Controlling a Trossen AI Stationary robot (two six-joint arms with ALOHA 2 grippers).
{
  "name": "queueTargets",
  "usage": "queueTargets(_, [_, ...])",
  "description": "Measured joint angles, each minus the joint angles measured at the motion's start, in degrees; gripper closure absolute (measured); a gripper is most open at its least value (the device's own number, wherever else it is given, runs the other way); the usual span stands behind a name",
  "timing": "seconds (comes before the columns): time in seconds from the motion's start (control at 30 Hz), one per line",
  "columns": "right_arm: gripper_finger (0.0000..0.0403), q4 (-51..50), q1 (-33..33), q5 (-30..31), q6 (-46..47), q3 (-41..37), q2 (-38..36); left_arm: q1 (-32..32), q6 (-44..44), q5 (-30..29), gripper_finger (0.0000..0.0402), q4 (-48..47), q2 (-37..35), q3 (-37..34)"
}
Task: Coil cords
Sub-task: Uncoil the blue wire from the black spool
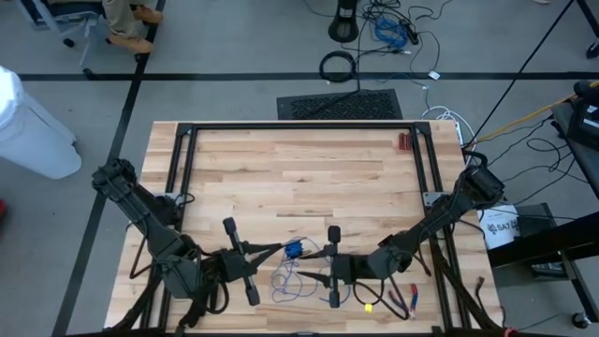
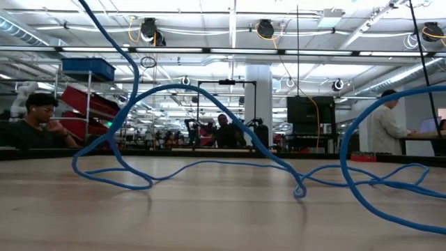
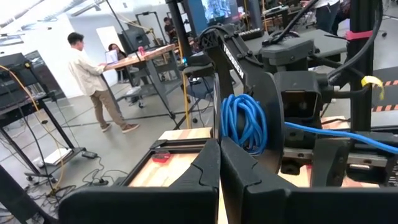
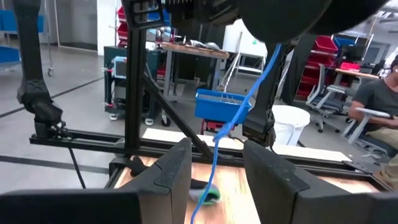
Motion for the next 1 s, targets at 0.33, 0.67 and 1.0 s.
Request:
queueTargets(0.33, [0.0289, 0.3, 0.0, -1.5, -1.2, 0.0, 0.0, 0.0, -0.1, 0.9, 0.0401, 0.1, 0.0, 0.0])
queueTargets(0.67, [0.0397, -0.9, 0.0, -1.5, -2.3, 0.0, 0.0, 0.0, -1.0, 0.9, 0.0401, 0.0, 0.0, 0.0])
queueTargets(1.0, [0.0382, -1.5, 1.8, 2.5, -9.3, 0.0, 0.0, 0.0, -1.1, 0.9, 0.0401, -0.1, 0.0, 0.0])
